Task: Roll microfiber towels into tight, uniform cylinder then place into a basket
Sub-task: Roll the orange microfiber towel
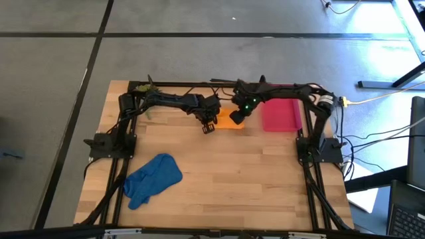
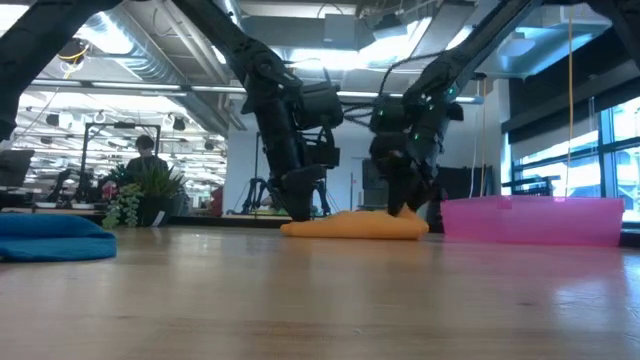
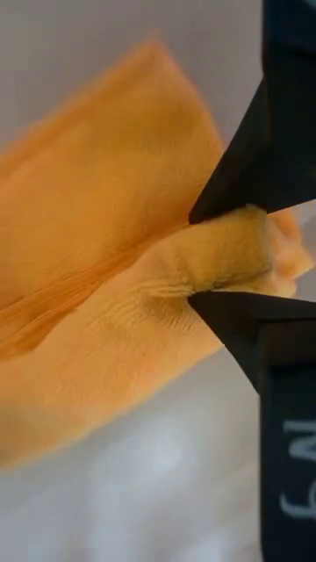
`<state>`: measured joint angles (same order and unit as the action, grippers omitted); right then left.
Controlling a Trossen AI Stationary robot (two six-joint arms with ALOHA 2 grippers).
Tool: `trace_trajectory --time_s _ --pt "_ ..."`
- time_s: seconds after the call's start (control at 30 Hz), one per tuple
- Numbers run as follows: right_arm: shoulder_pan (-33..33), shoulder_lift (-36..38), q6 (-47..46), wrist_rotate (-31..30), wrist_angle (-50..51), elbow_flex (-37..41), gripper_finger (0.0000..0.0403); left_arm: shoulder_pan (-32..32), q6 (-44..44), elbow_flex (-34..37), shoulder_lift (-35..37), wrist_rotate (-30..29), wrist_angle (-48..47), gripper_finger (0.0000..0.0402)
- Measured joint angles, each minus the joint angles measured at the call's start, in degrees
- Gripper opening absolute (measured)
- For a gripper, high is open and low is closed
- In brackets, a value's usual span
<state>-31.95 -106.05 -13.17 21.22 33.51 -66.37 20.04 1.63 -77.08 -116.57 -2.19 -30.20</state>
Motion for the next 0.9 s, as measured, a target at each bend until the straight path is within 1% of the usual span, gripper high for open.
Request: trace_trajectory --time_s 0.17,0.33,0.47,0.67,0.8,0.9 --pt "0.04 5.48 0.18 -1.37 2.18 -0.04 0.0129 -0.03 0.02 0.02 -0.02 -0.02 0.02 0.0000" --pt "1.98 11.16 1.72 -1.61 2.42 -0.04 0.0129 -0.05 0.07 0.04 -0.04 -0.03 0.02 0.0000" --pt "4.56 15.74 6.72 -1.40 2.40 0.24 0.0129 -0.31 0.02 0.03 -0.05 0.42 -0.35 0.0000" --pt "10.53 19.45 16.52 -1.75 2.55 4.64 0.0128 -1.85 0.02 0.02 -0.04 3.13 -2.70 0.0000" --pt "14.72 19.79 19.90 -5.47 0.93 8.67 0.0128 -3.44 0.02 0.00 0.00 3.17 -3.90 0.0000" --pt "17.51 19.79 22.05 -7.43 -4.33 12.54 0.0128 -4.67 0.00 0.02 0.00 3.58 -4.18 0.0000"
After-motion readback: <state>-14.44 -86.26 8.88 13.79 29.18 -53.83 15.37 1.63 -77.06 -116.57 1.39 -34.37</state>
